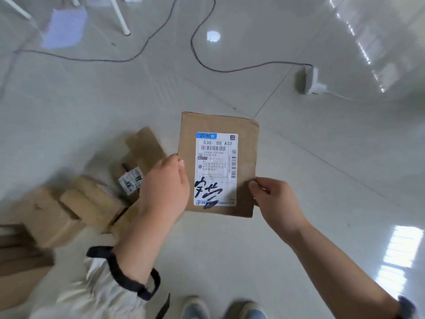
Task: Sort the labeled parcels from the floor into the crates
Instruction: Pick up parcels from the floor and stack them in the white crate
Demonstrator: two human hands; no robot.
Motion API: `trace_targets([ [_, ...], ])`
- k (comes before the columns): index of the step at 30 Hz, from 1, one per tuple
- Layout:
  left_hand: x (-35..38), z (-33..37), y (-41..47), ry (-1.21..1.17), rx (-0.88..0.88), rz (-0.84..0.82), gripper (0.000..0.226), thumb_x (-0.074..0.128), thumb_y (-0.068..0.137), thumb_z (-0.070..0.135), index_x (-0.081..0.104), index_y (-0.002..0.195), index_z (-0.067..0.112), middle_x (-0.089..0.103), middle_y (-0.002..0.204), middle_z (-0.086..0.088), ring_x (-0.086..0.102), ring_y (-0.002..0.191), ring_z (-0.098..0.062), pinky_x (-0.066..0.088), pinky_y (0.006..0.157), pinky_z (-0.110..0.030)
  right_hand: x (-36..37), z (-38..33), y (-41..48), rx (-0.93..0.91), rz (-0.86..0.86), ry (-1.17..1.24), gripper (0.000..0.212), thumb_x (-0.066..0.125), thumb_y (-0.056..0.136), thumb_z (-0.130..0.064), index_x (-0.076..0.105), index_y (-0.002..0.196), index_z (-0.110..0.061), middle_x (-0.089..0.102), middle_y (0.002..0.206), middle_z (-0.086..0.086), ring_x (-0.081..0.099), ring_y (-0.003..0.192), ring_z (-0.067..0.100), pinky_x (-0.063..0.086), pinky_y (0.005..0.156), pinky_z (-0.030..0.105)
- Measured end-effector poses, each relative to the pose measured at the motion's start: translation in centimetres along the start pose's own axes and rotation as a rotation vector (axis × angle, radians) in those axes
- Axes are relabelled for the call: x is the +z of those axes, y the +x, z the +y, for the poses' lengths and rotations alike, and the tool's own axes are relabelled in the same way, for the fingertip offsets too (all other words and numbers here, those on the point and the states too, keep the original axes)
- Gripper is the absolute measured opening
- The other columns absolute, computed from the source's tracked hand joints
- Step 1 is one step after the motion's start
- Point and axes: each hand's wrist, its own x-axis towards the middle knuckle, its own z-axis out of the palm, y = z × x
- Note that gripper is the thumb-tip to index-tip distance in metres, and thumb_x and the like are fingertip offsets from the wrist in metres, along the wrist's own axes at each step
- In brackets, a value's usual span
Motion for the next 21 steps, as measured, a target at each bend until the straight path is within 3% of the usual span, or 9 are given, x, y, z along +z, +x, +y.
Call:
trace_targets([
  [2,-7.1,4.2,-0.3,-0.013,-0.006,0.003,0.022,0.038,0.099,0.018,0.045,0.079,0.013,0.055,0.078,-0.012,0.037,0.069,-0.023,0.023,0.060,-0.032,-4.2,-6.3,-3.8,-0.001,0.018,0.014,0.034,0.047,0.094,-0.017,0.047,0.070,0.007,0.037,0.062,0.005,0.032,0.061,0.015,0.023,0.057,0.027],
  [7,-26.3,15.0,-3.7,-0.085,0.035,-0.046,0.027,0.036,0.099,0.020,0.041,0.075,0.011,0.044,0.072,-0.001,0.038,0.069,-0.023,0.021,0.059,-0.032,-15.0,-21.8,-16.0,0.086,0.058,0.135,0.027,0.047,0.095,-0.016,0.065,0.081,0.000,0.054,0.065,0.001,0.044,0.064,0.014,0.034,0.063,0.025],
  [12,-42.5,23.3,-9.1,-0.187,0.103,-0.058,0.026,0.039,0.098,0.021,0.042,0.073,0.012,0.050,0.074,-0.005,0.041,0.070,-0.022,0.024,0.060,-0.031,-24.0,-34.7,-28.7,0.046,0.158,0.121,0.025,0.045,0.094,-0.008,0.067,0.081,-0.006,0.061,0.068,-0.001,0.047,0.063,0.010,0.035,0.052,0.021],
  [14,-46.8,25.3,-11.1,-0.240,0.142,-0.029,0.025,0.041,0.097,0.021,0.043,0.073,0.014,0.051,0.074,-0.005,0.043,0.070,-0.023,0.026,0.060,-0.032,-26.2,-37.9,-32.6,-0.022,0.208,0.123,0.024,0.044,0.093,-0.005,0.066,0.083,-0.002,0.062,0.069,-0.001,0.048,0.060,0.001,0.034,0.050,0.015],
  [17,-51.5,27.1,-13.5,-0.360,0.145,0.023,0.028,0.044,0.095,0.023,0.045,0.068,0.013,0.050,0.066,-0.004,0.044,0.066,-0.023,0.029,0.057,-0.033,-28.1,-40.3,-37.3,-0.105,0.249,0.134,0.029,0.043,0.092,0.001,0.061,0.071,-0.007,0.054,0.053,-0.015,0.042,0.045,-0.006,0.030,0.044,0.008],
  [21,-55.2,29.0,-15.4,-0.478,0.205,-0.040,0.039,0.048,0.093,0.027,0.040,0.060,0.009,0.037,0.050,0.000,0.034,0.054,-0.018,0.026,0.052,-0.030,-29.4,-40.6,-42.0,-0.118,0.335,0.159,0.035,0.046,0.092,-0.002,0.054,0.060,-0.016,0.049,0.050,-0.016,0.041,0.058,0.004,0.032,0.056,0.020],
])
